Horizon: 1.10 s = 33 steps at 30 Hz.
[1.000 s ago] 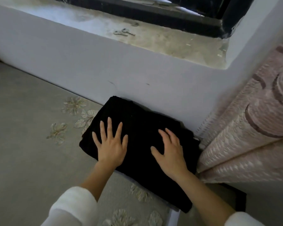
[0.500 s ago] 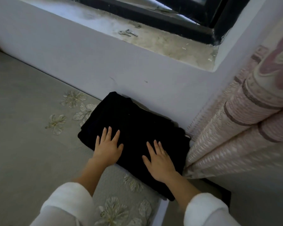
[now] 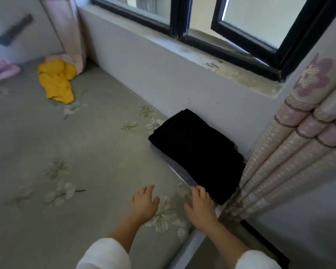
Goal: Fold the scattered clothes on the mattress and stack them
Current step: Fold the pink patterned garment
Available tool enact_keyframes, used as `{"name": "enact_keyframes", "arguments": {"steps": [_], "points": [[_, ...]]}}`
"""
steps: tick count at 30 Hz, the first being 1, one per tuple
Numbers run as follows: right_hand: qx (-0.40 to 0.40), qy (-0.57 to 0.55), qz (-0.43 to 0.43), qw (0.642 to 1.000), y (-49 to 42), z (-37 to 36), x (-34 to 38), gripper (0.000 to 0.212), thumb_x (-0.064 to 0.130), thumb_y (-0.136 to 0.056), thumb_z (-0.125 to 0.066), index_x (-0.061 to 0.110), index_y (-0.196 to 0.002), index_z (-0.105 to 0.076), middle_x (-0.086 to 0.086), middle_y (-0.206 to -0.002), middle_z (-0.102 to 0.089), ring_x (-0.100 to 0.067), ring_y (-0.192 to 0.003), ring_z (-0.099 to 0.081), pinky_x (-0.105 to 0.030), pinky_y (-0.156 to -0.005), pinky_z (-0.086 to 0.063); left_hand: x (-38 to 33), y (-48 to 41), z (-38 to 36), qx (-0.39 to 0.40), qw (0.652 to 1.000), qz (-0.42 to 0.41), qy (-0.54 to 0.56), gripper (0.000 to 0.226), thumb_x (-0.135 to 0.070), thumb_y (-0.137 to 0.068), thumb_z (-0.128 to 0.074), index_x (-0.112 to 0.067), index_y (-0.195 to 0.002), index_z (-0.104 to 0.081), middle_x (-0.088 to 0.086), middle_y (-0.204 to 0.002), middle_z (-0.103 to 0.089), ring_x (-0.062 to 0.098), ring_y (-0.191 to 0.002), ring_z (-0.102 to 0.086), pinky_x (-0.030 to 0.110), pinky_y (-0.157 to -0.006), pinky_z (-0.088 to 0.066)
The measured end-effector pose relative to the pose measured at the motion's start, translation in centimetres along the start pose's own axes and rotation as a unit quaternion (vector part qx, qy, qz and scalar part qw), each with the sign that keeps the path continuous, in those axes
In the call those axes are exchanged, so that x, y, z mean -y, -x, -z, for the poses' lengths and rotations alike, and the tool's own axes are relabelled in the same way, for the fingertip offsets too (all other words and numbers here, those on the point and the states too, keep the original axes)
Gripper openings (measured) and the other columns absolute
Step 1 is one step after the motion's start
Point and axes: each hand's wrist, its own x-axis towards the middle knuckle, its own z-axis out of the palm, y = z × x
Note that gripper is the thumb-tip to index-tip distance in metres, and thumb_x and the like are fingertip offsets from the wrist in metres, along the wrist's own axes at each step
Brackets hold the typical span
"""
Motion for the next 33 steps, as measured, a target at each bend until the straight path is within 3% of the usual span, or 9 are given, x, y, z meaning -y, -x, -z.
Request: {"name": "enact_keyframes", "arguments": {"steps": [6, 12, 19, 26, 29, 33], "points": [[0.064, 0.023, 0.084, 0.994, 9.2, -4.4, 9.0, 0.059, 0.035, -0.094, -0.051, 0.014, -0.143, -0.027, -0.01, -0.148, -0.026, -0.029, -0.129, -0.038, -0.034, -0.1, -0.037, 10.6, 13.8, 1.2, -0.07, 0.991, 0.09, 0.064, 0.054, -0.038, -0.101, -0.035, -0.021, -0.15, -0.022, 0.008, -0.153, -0.031, 0.027, -0.139, -0.03, 0.038, -0.113, -0.022], [0.098, 0.018, 0.225, 0.969, 19.4, -9.5, 21.5, 0.059, 0.033, -0.091, -0.052, 0.012, -0.142, -0.031, -0.009, -0.141, -0.032, -0.029, -0.128, -0.039, -0.035, -0.104, -0.035, 23.0, 29.1, 1.0, -0.172, 0.957, 0.193, 0.134, 0.053, -0.036, -0.098, -0.039, -0.021, -0.148, -0.027, 0.01, -0.147, -0.039, 0.028, -0.134, -0.037, 0.04, -0.109, -0.031], [0.178, 0.057, 0.391, 0.901, 31.4, -16.4, 35.2, 0.06, 0.034, -0.094, -0.049, 0.013, -0.145, -0.026, -0.008, -0.144, -0.03, -0.027, -0.13, -0.038, -0.036, -0.103, -0.037, 34.2, 46.8, -1.3, -0.289, 0.876, 0.33, 0.202, 0.052, -0.033, -0.097, -0.043, -0.02, -0.146, -0.032, 0.011, -0.146, -0.041, 0.029, -0.133, -0.036, 0.036, -0.109, -0.03], [0.255, 0.1, 0.511, 0.815, 42.4, -23.3, 46.6, 0.063, 0.036, -0.095, -0.049, 0.014, -0.148, -0.024, -0.007, -0.15, -0.026, -0.026, -0.134, -0.036, -0.035, -0.107, -0.033, 42.7, 60.9, -3.9, -0.347, 0.794, 0.437, 0.241, 0.052, -0.033, -0.098, -0.042, -0.019, -0.147, -0.031, 0.009, -0.148, -0.037, 0.028, -0.136, -0.031, 0.035, -0.11, -0.028], [0.268, 0.108, 0.544, 0.788, 45.9, -25.8, 51.4, 0.062, 0.036, -0.096, -0.049, 0.014, -0.148, -0.024, -0.008, -0.15, -0.026, -0.025, -0.134, -0.037, -0.036, -0.107, -0.034, 46.7, 64.7, -3.6, -0.35, 0.781, 0.463, 0.232, 0.053, -0.034, -0.097, -0.041, -0.019, -0.147, -0.029, 0.009, -0.147, -0.038, 0.029, -0.134, -0.032, 0.035, -0.11, -0.029], [0.27, 0.108, 0.557, 0.778, 49.4, -29.8, 57.5, 0.061, 0.037, -0.096, -0.048, 0.016, -0.148, -0.024, -0.006, -0.15, -0.026, -0.023, -0.132, -0.04, -0.034, -0.105, -0.037, 53.3, 67.8, -2.0, -0.354, 0.78, 0.47, 0.214, 0.053, -0.035, -0.097, -0.041, -0.02, -0.147, -0.029, 0.008, -0.149, -0.036, 0.028, -0.135, -0.031, 0.034, -0.11, -0.028]]}}
